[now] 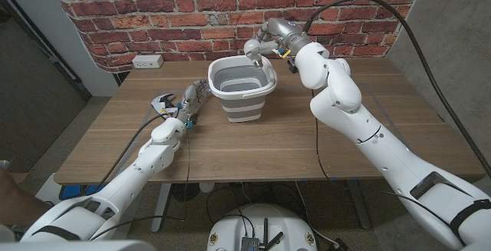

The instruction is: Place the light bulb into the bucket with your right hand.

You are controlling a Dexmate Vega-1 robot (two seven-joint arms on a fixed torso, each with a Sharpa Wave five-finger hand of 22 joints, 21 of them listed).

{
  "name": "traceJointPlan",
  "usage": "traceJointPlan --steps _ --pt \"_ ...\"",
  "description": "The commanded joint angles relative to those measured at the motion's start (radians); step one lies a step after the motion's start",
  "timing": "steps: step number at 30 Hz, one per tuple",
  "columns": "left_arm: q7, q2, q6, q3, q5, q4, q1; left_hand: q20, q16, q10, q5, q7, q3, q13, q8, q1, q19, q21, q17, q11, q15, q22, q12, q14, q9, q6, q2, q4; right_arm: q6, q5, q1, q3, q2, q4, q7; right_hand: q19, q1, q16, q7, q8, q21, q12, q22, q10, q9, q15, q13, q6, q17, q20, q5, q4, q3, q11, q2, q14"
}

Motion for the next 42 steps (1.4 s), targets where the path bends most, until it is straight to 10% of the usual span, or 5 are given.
traceJointPlan --steps 1,42 --pt "0.004 -0.007 -0.002 0.006 0.004 -0.003 0.0 -0.019 0.006 0.004 0.002 -0.004 0.0 0.004 0.004 0.009 -0.006 0.002 0.002 -0.001 0.001 0.006 0.001 -0.002 0.002 0.01 0.081 -0.005 0.01 0.113 0.125 -0.114 -0.019 0.112 -0.032 -0.004 0.044 0.0 0.004 0.049 0.001 -0.004 0.0 0.06 0.003 -0.092 0.0 0.019 0.004 0.007 0.006 0.004 -0.001 -0.059 0.057 -0.001" --pt "0.038 0.007 -0.021 -0.01 0.006 -0.05 0.046 -0.019 0.007 0.005 0.002 -0.006 -0.003 0.004 0.004 0.011 -0.008 0.001 0.003 -0.003 0.002 0.006 0.001 -0.001 0.002 0.01 0.081 -0.006 0.06 0.163 0.261 -0.327 -0.01 0.336 -0.042 -0.01 0.055 -0.011 -0.007 0.034 0.002 -0.032 0.0 0.021 -0.009 -0.084 -0.011 -0.014 0.007 0.008 0.007 -0.003 -0.005 -0.057 0.063 -0.032"
